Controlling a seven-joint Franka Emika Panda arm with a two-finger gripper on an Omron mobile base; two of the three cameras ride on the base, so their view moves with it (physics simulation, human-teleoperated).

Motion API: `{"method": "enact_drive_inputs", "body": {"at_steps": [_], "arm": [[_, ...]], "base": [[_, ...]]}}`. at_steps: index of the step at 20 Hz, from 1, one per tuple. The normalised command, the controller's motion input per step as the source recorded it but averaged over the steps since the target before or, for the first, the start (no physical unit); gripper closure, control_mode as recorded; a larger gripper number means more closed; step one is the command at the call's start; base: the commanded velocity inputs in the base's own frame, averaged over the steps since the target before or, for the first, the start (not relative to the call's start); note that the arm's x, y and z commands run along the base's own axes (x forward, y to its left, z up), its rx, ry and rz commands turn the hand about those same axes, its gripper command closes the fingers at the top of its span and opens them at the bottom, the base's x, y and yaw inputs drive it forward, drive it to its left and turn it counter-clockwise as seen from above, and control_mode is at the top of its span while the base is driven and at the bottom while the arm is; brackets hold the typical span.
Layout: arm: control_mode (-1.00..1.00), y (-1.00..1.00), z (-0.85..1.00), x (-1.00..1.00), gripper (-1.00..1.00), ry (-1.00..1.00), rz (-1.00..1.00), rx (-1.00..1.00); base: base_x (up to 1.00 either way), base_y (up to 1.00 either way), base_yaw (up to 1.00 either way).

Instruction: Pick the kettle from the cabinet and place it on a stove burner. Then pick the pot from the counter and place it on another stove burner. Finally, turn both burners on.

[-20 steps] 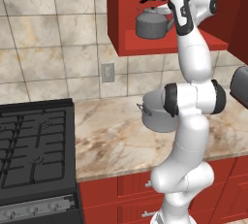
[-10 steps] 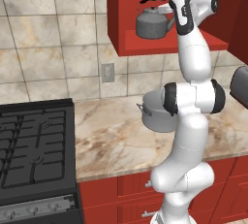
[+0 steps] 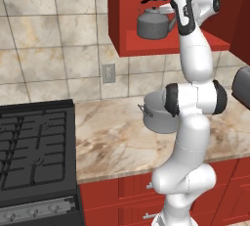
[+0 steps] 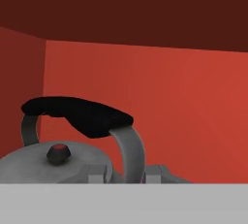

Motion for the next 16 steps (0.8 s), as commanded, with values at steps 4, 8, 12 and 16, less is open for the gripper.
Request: {"method": "enact_drive_inputs", "body": {"at_steps": [4, 8, 12, 16], "arm": [[-1.00, 0.00, 0.00, -0.02, 1.00, 0.00, 0.00, 0.00], [-1.00, 0.04, -0.02, -0.06, 1.00, 0.00, 0.00, 0.00], [-1.00, 0.03, -0.09, -0.12, 1.00, -0.01, 0.00, 0.00], [-1.00, 0.00, -0.18, -0.25, 1.00, -0.05, 0.00, 0.01]], "base": [[0.00, 0.00, 0.00], [0.00, 0.00, 0.00], [0.00, 0.00, 0.00], [0.00, 0.00, 0.00]]}}
